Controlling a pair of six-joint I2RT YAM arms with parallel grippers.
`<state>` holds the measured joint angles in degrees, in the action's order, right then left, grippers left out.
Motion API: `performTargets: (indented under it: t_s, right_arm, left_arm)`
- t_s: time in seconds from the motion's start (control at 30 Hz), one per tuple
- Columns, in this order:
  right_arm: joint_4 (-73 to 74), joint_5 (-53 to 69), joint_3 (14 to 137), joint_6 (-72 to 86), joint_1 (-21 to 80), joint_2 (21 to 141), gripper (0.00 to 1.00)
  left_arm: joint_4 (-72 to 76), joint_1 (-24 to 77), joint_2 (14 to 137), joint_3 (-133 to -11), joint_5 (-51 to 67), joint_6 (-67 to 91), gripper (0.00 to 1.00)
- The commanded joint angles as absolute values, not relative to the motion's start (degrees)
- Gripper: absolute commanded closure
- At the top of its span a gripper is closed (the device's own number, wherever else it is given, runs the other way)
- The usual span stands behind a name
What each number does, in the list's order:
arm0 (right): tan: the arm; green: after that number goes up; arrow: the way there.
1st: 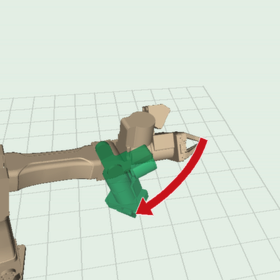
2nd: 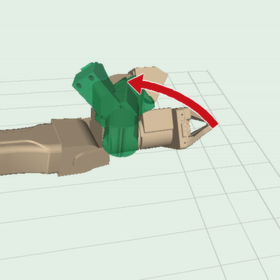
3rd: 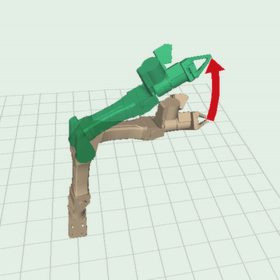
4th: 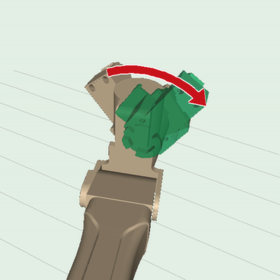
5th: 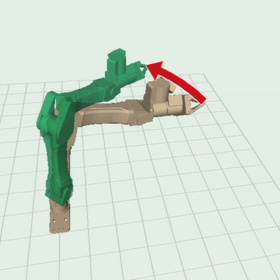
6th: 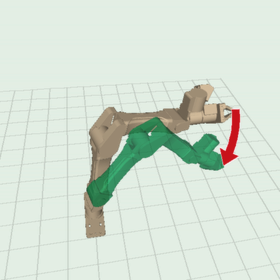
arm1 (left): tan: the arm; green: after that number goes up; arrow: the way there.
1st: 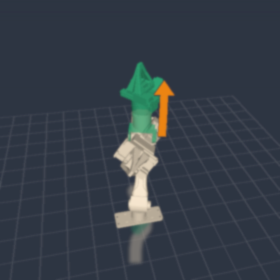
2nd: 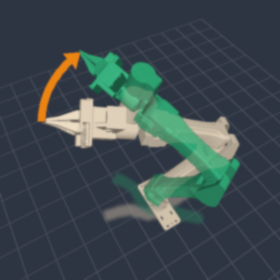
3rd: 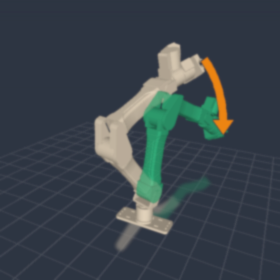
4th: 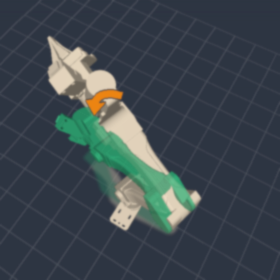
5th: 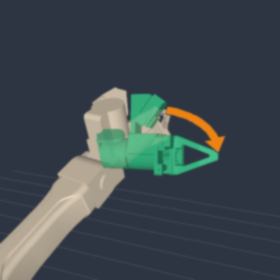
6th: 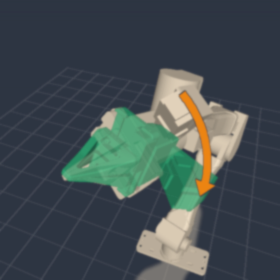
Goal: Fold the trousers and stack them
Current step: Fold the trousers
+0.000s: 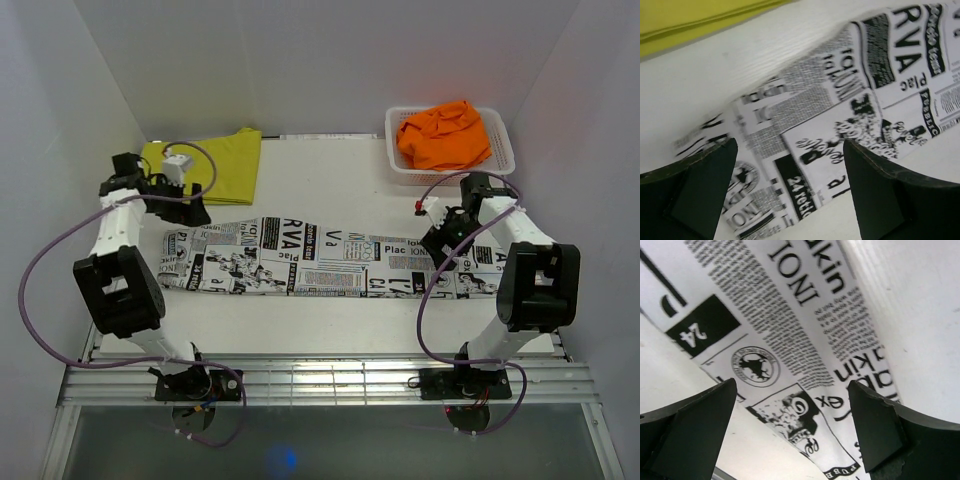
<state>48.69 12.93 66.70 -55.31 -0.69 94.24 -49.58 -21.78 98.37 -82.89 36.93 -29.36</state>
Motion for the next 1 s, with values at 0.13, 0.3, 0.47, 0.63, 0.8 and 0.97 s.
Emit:
performTargets:
  t_s: [0.13,0.3,0.47,0.63,0.8,0.97]
  right_arm:
    - [53.62,16.01,63.03,-51.69,0.00,92.81,0.02]
    - [49.05,10.30,56.79,-47.91,-1.40,93.60,0.02]
    - [49.04,9.93,60.11,-43.78,-6.49,91.68,0.04]
    - [51.75,9.67,70.19,-39.30,-11.94,89.12,0.07]
    - [52.38,11.07,76.81,-38.67,-18.28,85.70,0.10]
    - [50.11,10.11,74.81,-33.77,-20.56,81.83,0.10]
  left_arm:
    - [-37.89,-8.45,93.42,-62.68,25.25,-31.56,0.02]
    - [-30.51,-7.91,95.54,-52.85,11.35,-28.30,0.02]
    - [-26.46,-9.31,95.89,-48.08,4.22,-24.71,0.02]
    - [-29.26,-10.81,96.24,-50.36,7.38,-19.78,0.02]
    - [-32.08,-10.81,84.58,-54.66,12.30,-19.60,0.02]
    - [-33.13,-10.81,70.06,-60.99,11.97,-18.64,0.02]
